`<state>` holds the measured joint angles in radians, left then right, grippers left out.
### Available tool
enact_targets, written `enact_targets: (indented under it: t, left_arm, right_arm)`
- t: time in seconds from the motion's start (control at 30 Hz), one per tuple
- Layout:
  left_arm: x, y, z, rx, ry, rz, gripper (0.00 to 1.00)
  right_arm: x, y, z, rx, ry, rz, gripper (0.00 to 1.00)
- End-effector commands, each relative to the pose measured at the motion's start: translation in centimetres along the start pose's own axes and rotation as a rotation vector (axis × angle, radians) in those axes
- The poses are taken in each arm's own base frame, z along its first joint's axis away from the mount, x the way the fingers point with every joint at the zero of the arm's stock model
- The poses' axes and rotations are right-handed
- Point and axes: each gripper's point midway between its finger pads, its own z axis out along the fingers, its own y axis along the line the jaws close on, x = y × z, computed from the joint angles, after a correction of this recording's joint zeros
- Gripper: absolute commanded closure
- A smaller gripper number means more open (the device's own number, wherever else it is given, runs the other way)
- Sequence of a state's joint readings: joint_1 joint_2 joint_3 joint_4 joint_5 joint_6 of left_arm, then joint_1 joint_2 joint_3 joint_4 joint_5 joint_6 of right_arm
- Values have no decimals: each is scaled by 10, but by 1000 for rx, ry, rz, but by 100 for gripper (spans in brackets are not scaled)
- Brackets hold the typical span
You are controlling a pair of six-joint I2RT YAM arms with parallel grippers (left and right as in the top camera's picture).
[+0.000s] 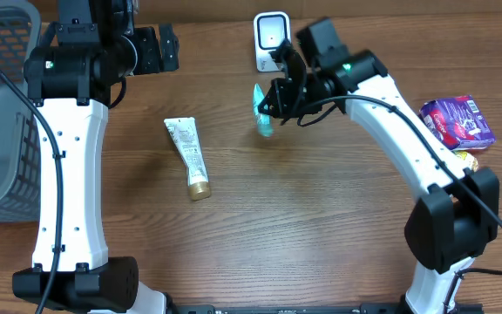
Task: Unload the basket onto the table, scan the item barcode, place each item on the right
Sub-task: 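Lower the wipes pack onto the table center and release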
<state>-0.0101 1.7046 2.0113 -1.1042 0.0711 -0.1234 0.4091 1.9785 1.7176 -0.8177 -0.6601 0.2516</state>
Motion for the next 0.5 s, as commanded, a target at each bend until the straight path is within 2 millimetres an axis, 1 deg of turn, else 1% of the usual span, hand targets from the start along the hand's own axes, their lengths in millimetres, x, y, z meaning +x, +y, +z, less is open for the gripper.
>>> enact_targets:
  t: [0.0, 0.03, 0.07, 0.1, 0.17, 0.23, 0.3, 0.33, 0.37, 0.4, 0.47]
  left_arm:
    - [-3, -2, 0, 1, -6, 23, 0]
    - [-3, -2, 0, 1, -6, 23, 0]
    - [-3, -2, 0, 1, -6, 23, 0]
    - [-3, -1, 0, -1, -6, 21, 0]
    - [-3, -1, 0, -1, -6, 21, 0]
    - [-3, -1, 0, 0, -6, 22, 0]
    - [-3, -1, 0, 0, -6, 22, 0]
    - [-3, -1, 0, 0, -6, 22, 0]
    - [-3, -1, 0, 0, -6, 22, 0]
    - [-3, -1, 0, 0, -6, 22, 0]
    - [-3, -1, 0, -1, -6, 21, 0]
  right_arm:
    - [19, 2, 9, -291, 69, 166, 96]
    - [18, -9, 13, -316, 45, 216, 96]
    - [18, -14, 15, -323, 37, 232, 96]
    - [20, -25, 20, -326, 18, 269, 96]
    - [26, -40, 25, -304, 3, 315, 96]
    - [34, -63, 30, -226, -8, 369, 96]
    - [41, -82, 31, -142, -12, 409, 96]
    - [45, -95, 31, -81, -13, 418, 96]
    - [47, -102, 30, -48, -14, 429, 96]
    - [50, -108, 29, -18, -13, 425, 91]
    - [55, -117, 27, 22, -3, 416, 74]
